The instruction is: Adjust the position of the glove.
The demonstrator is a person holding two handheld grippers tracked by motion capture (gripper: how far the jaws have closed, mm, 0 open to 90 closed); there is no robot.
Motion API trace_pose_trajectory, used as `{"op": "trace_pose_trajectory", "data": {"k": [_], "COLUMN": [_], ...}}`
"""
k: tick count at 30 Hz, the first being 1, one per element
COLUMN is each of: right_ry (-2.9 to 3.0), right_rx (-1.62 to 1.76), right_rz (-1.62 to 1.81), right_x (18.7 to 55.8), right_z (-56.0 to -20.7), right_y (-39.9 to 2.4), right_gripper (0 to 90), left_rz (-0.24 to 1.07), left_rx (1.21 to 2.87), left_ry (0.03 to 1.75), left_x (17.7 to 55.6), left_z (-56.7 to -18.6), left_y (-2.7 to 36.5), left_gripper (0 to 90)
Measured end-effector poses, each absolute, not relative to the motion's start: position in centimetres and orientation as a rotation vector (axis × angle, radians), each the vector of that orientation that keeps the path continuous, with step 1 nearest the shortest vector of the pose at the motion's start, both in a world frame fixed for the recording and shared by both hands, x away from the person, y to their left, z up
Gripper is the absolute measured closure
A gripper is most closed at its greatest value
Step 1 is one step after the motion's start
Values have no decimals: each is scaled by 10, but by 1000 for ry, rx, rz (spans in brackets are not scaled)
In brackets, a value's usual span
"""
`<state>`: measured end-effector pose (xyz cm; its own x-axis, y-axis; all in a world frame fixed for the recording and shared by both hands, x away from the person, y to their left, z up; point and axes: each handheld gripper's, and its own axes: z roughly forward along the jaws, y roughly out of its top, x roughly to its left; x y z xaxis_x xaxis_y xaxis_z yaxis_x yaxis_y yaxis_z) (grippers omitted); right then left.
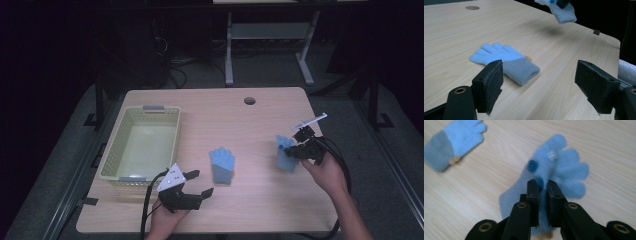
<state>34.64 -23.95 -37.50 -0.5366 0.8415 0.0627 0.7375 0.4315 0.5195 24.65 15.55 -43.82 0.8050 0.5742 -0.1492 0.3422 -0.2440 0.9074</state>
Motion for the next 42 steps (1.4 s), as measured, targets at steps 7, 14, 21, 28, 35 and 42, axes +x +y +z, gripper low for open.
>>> {"op": "trace_pose_trajectory", "data": {"k": [7, 14, 21, 28, 35, 42], "right_ry": [2489, 2513, 2562, 2611, 2679, 2729], "right_rx": [1326, 1277, 1183, 1119, 1056, 1008], "right_rz": [759, 783, 801, 815, 830, 831], "right_x": [346, 347, 350, 353, 356, 360], "right_z": [-365, -354, -348, -347, -351, -360], "right_y": [-228, -210, -179, -154, -119, -95], "right_gripper": [821, 821, 821, 821, 821, 821], "left_rz": [254, 249, 249, 251, 256, 248], "left_rx": [1852, 1851, 1846, 1852, 1857, 1855], "left_ry": [700, 699, 707, 697, 682, 684], "left_x": [247, 246, 246, 245, 244, 243], "left_z": [-438, -438, -439, -439, -438, -438], "left_y": [156, 155, 156, 155, 154, 153], "left_gripper": [223, 223, 222, 222, 222, 222]}}
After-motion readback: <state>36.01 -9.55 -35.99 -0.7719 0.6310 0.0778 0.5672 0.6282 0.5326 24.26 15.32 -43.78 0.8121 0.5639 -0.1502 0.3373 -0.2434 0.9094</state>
